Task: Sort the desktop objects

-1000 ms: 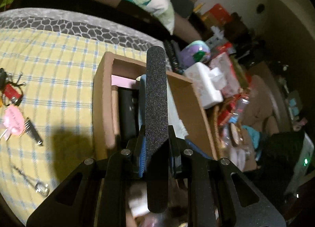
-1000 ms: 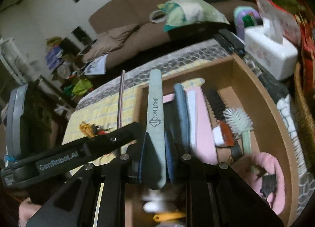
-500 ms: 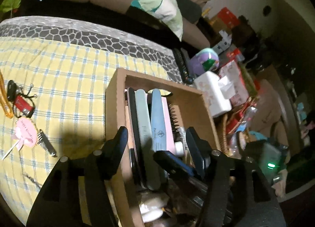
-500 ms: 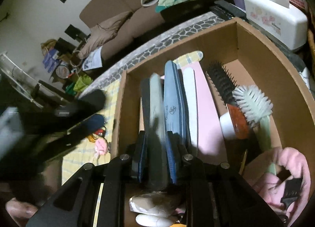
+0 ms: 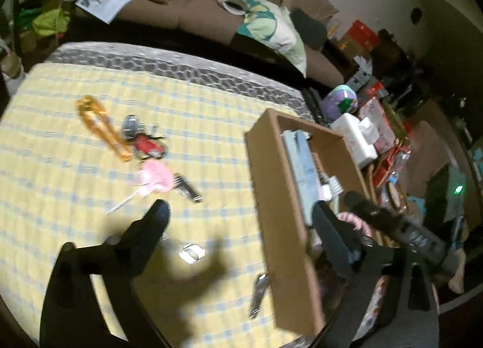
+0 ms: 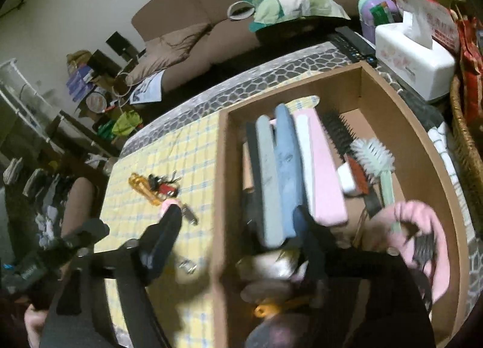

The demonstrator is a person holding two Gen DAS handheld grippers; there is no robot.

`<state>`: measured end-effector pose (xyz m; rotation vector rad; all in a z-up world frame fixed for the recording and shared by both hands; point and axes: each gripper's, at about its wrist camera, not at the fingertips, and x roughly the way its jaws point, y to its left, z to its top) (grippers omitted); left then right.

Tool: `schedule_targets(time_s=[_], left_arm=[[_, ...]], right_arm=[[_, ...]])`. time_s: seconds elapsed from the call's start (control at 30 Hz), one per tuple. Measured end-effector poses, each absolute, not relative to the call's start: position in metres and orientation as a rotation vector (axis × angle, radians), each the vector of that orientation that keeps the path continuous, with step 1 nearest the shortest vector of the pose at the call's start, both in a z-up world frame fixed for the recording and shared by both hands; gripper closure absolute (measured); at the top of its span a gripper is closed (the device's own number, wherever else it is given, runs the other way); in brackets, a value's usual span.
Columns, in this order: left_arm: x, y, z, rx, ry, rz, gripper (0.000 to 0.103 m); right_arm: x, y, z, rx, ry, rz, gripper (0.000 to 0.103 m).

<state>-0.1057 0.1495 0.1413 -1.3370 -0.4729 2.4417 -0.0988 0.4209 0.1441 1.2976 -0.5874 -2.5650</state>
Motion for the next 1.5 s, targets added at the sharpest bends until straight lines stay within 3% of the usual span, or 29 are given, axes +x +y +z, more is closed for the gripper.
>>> schedule_targets(time_s=[0.07, 0.17, 0.47, 0.8, 1.13, 1.5], left_arm=[[-0.091, 0.140, 0.146, -1.328, -0.424, 2.478, 0.000], [-0.071, 0.131, 0.154, -1.319, -0.342, 2.532, 0.000], [-0.018, 0.099, 0.184, -1.254, -0.173, 2.640, 0.000], [0.015, 0.056, 0.187, -1.256, -0.192, 2.659, 0.000], [0.006, -0.006, 0.126, -1.386, -0.373, 2.648, 0.000], [-0.029, -0.011, 0.067, -1.465, -0.438, 2.578, 0.000]], right_arm=[[-0.091, 0.411, 0.151, 1.292, -0.565, -2.567, 0.015], [-0.078, 0.394, 0.158, 1.309, -0.512, -2.562, 0.000], [-0.037, 0.340, 0.173, 1.347, -0.335, -2.581, 0.000], [-0.006, 0.289, 0.179, 1.312, -0.283, -2.559, 0.000], [-0.009, 0.258, 0.143, 1.227, -0.326, -2.484, 0.000], [-0.040, 0.226, 0.075, 1.307, -0.129, -2.428, 0.000]])
